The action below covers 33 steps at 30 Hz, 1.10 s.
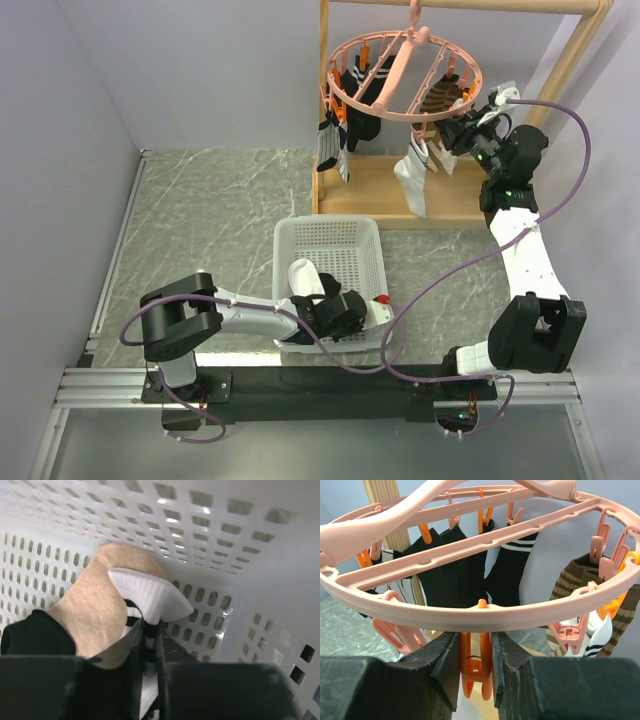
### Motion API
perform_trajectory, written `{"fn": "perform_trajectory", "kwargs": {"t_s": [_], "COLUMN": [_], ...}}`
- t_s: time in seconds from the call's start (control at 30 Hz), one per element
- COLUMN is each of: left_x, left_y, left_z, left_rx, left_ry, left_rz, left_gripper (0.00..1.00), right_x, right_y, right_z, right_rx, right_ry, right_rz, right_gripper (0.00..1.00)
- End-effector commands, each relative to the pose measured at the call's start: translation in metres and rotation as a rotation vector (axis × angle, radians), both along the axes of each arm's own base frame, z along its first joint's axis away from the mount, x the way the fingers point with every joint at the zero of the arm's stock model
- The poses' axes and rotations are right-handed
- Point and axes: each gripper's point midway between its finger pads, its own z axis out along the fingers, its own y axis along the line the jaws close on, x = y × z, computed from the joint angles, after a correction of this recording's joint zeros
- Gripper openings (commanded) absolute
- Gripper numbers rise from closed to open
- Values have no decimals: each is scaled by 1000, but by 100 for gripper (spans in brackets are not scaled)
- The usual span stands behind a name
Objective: Clip the socks to the hanger
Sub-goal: Pick up the sock from the bin.
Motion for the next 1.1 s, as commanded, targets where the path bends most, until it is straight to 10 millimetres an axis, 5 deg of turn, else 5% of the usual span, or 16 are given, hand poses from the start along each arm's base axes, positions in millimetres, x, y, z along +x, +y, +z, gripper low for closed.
{"fn": "perform_trajectory", "kwargs": {"t_s": [0.0,0.23,0.73,0.87,1.07], "left_x": [3,17,56,60,75], "left_y": [6,-3,2,6,28], "left_z": [-4,45,167,166,124], "left_rx": [21,-178,-685,-647,-576], "left_ry": [-2,42,174,170,239], "left_rz": [30,83,165,172,354], "left_gripper": [11,1,0,1,1], "right_x": [-10,-9,-7,-7,-7], "right_y": [8,9,10,11,9], "right_z": [25,24,25,27,22], "right_rx": [-15,-6,56,58,58], "right_ry": [-62,-56,-15,-17,-13], "right_rz": [17,24,25,32,18], "right_gripper": [0,0,0,0,0]}}
